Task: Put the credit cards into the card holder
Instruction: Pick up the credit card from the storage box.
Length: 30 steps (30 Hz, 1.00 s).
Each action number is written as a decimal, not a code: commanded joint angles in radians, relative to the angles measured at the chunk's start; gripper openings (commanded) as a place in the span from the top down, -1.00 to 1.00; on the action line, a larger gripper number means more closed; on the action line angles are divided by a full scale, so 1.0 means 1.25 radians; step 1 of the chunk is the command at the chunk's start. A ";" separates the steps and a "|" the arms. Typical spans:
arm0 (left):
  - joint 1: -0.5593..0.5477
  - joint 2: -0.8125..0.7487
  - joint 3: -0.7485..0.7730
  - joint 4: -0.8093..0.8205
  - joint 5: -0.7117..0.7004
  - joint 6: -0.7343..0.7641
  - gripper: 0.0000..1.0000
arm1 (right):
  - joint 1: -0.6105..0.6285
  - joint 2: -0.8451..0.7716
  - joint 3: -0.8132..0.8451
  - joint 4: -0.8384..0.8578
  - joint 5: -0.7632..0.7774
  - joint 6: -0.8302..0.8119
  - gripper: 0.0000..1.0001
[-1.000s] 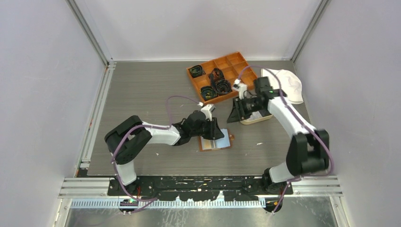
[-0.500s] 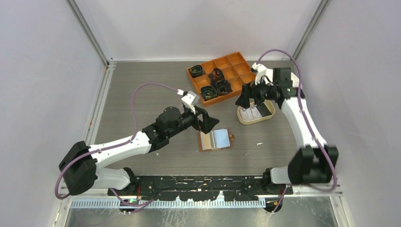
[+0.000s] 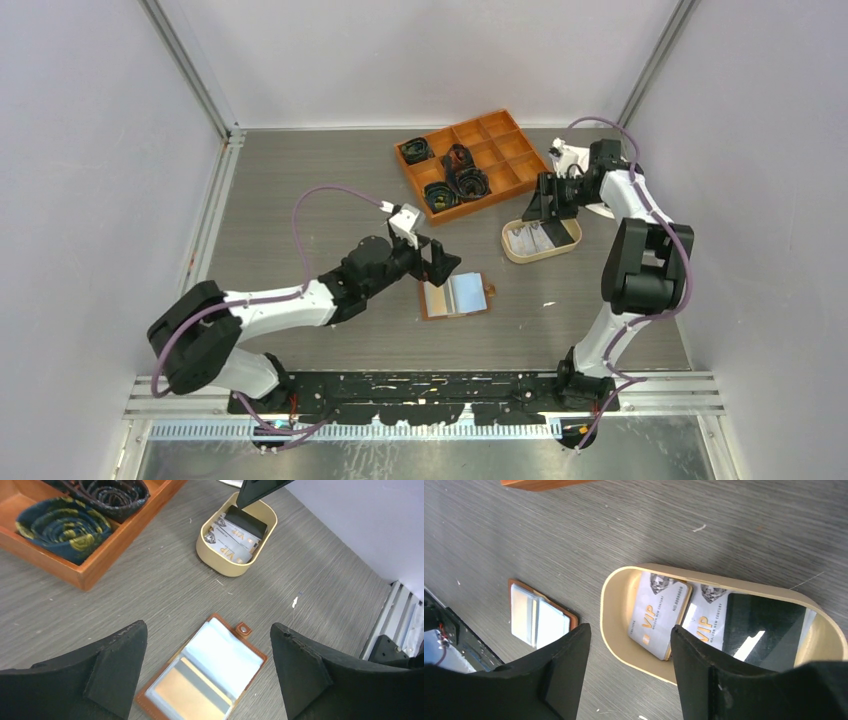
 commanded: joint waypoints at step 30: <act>-0.177 0.197 0.355 -0.283 -0.282 0.252 -0.99 | -0.023 0.180 0.074 -0.054 0.004 -0.031 -0.06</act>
